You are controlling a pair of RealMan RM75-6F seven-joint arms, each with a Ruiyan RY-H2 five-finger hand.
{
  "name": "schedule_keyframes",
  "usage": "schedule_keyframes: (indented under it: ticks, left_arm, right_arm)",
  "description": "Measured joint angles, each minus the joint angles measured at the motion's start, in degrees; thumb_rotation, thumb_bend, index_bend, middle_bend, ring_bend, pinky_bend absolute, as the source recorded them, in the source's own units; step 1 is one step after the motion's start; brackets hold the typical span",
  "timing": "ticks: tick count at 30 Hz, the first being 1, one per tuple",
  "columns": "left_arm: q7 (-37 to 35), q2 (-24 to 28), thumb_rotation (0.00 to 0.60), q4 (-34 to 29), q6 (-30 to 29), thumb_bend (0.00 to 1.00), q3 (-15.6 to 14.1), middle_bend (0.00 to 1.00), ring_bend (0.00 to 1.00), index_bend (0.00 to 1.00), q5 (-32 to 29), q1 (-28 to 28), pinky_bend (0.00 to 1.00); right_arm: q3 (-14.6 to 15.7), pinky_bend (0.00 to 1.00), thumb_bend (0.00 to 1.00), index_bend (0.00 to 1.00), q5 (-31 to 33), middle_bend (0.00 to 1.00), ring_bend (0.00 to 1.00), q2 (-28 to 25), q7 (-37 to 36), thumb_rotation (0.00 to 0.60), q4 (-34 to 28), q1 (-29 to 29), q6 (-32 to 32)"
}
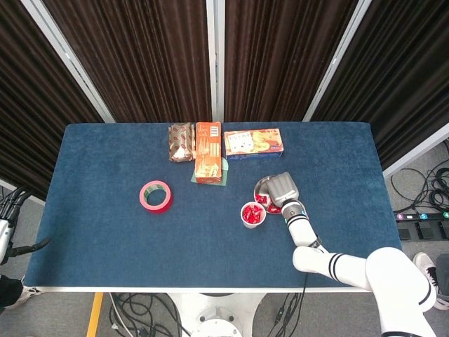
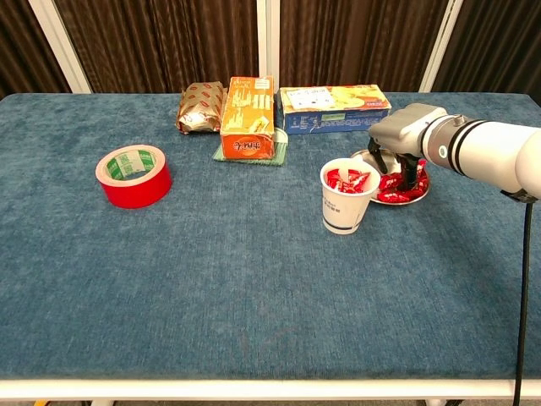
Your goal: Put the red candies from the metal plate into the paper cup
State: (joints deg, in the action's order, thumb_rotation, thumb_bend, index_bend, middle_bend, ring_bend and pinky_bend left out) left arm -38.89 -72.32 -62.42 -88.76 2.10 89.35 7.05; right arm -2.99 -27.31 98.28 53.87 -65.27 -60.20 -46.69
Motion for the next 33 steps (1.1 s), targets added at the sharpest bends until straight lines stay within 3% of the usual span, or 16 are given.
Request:
schedule_keyframes:
  ticks: [22,33]
  left_arm:
    - [-0.4,0.0,0.6,0.1,-0.5,0.12,0.1,0.1,0.03,0.13,0.0,-0.3,0.1]
    - [0.4,0.5,0.6,-0.9,-1.0,0.12,0.2,0.1,0.03,0.13,0.0,-0.4,0.1]
  right_arm:
    - [-0.5,1.0,0.27,0.6,-1.8,1.0,1.0,-0.5,-0.7,0.6,-1.2,0.4,-0.9]
    - [-2.3,1.0,0.27,0.6,-6.8,1.0,1.0,-6.4,-2.1,0.6,-11.9,0.8,-6.2]
